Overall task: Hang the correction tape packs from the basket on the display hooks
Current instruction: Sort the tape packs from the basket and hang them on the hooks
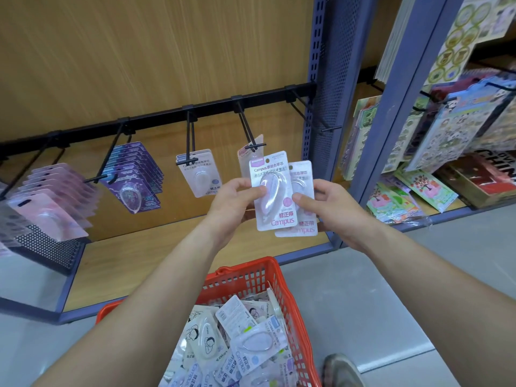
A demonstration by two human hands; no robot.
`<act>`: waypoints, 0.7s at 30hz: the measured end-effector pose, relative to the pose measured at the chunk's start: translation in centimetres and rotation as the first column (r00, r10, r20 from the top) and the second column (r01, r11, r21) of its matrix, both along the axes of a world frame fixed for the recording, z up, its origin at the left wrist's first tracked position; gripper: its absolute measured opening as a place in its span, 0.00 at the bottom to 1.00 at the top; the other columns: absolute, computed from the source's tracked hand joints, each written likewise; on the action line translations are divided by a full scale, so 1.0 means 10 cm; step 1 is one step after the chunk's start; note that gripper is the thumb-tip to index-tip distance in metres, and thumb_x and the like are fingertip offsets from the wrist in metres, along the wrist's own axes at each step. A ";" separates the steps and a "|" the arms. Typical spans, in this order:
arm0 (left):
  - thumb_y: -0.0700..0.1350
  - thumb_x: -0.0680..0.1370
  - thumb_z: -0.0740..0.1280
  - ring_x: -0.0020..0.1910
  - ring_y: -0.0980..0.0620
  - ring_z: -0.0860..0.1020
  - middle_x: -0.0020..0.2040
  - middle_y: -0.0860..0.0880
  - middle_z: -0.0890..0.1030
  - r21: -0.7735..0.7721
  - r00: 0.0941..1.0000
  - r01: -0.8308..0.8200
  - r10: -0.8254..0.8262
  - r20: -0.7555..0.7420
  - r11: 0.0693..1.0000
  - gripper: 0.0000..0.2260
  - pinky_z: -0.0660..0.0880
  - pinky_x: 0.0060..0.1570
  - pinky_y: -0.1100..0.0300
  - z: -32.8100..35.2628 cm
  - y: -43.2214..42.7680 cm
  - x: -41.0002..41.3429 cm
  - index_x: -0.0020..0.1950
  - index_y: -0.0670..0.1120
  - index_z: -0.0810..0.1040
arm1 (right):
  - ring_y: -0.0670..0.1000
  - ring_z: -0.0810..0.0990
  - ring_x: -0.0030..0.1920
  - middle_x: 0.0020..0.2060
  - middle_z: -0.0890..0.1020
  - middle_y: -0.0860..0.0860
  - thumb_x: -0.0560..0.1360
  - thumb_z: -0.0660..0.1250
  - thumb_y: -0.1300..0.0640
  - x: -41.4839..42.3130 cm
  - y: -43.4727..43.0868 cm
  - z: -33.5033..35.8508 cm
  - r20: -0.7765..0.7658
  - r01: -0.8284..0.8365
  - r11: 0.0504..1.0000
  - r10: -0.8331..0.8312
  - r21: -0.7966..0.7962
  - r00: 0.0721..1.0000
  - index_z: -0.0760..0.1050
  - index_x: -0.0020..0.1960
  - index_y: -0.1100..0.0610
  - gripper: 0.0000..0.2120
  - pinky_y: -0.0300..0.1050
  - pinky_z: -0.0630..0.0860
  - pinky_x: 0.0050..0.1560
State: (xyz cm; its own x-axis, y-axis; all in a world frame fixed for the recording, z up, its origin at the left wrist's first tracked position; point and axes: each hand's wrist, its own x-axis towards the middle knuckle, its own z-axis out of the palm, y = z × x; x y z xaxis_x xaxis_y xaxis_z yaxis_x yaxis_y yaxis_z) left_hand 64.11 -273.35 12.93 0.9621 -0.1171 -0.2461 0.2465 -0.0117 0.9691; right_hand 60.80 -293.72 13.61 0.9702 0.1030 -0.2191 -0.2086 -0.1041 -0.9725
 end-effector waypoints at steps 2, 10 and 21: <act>0.42 0.80 0.70 0.45 0.48 0.86 0.51 0.46 0.87 -0.002 1.000 0.008 -0.008 0.001 1.000 0.11 0.81 0.41 0.56 0.02 0.01 0.01 0.61 0.42 0.77 | 0.49 0.87 0.49 0.51 0.88 0.46 0.81 0.68 0.56 0.01 -0.01 -0.02 0.023 0.018 1.000 -0.018 -0.007 1.000 0.78 0.60 0.48 0.08 0.49 0.84 0.45; 0.43 0.79 0.73 0.47 0.47 0.87 0.46 0.51 0.88 0.116 0.975 -0.181 0.163 0.152 0.977 0.14 0.82 0.45 0.52 0.12 0.21 0.21 0.62 0.47 0.76 | 0.45 0.87 0.50 0.52 0.87 0.45 0.80 0.69 0.56 0.05 -0.08 -0.09 0.032 0.099 0.994 -0.098 -0.045 0.995 0.79 0.61 0.51 0.09 0.45 0.83 0.46; 0.45 0.79 0.74 0.45 0.51 0.87 0.48 0.50 0.88 0.166 0.969 -0.209 0.181 0.170 0.964 0.13 0.82 0.39 0.54 0.00 0.21 0.27 0.62 0.50 0.77 | 0.46 0.87 0.50 0.50 0.87 0.43 0.80 0.70 0.55 0.12 -0.02 -0.16 0.017 0.072 0.994 -0.071 -0.083 0.997 0.79 0.54 0.45 0.05 0.49 0.84 0.51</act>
State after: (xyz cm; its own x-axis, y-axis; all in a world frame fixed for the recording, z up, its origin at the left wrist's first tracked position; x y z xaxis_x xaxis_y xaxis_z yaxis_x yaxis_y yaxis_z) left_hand 66.83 -271.28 12.92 0.9894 0.1096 -0.0954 0.1120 -0.1571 0.9812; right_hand 61.99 -293.95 12.02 0.9774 0.0151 -0.2108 -0.2052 -0.1704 -0.9638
